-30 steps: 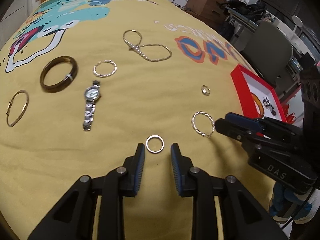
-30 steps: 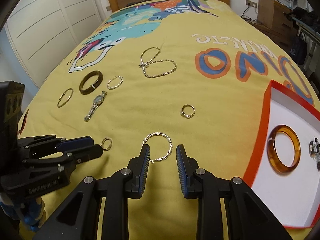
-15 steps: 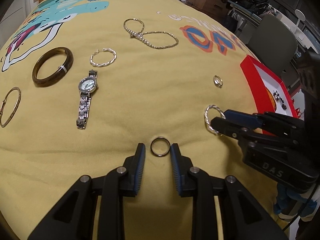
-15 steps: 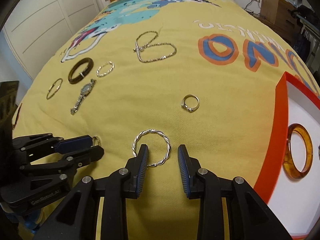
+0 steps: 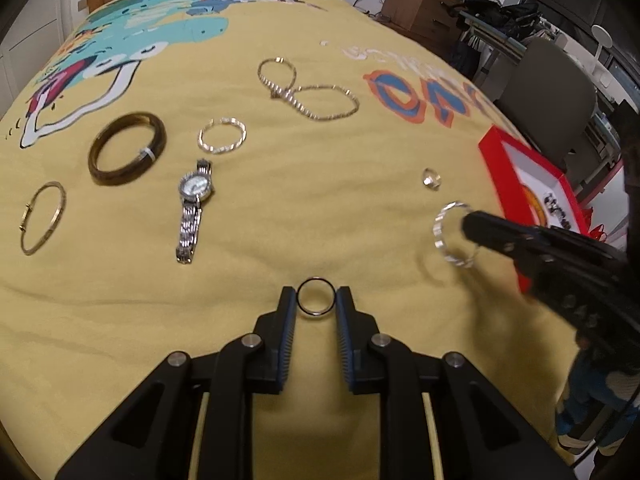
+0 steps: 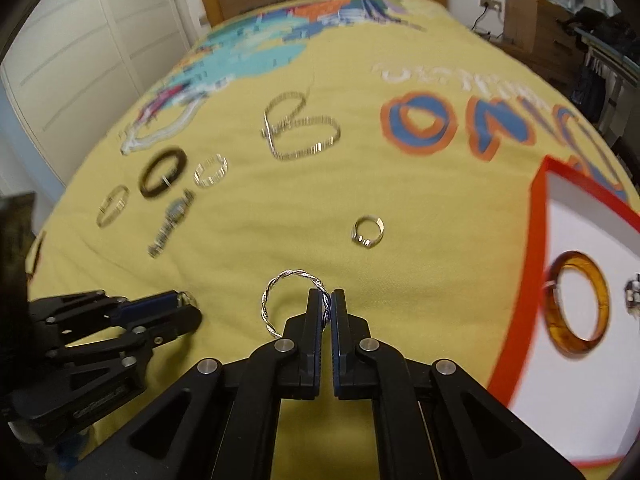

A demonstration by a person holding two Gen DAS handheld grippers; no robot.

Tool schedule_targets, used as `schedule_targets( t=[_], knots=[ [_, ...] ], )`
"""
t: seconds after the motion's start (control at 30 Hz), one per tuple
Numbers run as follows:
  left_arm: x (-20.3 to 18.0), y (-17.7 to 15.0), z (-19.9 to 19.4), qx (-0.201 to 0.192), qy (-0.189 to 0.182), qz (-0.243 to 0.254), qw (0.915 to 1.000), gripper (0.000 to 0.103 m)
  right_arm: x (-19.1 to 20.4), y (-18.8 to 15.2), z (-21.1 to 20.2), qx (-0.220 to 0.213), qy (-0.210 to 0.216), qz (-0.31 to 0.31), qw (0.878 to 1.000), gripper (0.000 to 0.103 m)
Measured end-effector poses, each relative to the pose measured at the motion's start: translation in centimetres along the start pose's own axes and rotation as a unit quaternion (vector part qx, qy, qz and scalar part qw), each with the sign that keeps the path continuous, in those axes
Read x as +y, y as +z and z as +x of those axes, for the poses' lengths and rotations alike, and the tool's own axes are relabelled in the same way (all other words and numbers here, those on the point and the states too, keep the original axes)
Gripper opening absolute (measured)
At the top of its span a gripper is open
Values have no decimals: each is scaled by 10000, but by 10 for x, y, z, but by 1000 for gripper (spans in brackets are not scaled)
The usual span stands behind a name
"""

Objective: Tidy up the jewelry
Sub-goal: 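Carry the ring and twisted hoop into the red box and release both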

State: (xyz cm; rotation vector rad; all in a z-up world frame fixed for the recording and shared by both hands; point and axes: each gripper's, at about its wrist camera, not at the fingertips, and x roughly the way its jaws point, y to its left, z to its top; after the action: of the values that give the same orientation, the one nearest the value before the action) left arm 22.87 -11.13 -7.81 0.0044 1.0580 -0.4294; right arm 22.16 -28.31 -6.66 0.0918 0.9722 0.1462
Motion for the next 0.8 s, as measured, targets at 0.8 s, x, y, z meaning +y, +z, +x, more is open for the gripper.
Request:
schedule_targets(
  t=[0.8],
  knots=[
    [-207, 34, 5, 20, -1069, 1247, 9864, 19, -190, -63, -110, -145, -1319, 1059, 9855, 4]
  ],
)
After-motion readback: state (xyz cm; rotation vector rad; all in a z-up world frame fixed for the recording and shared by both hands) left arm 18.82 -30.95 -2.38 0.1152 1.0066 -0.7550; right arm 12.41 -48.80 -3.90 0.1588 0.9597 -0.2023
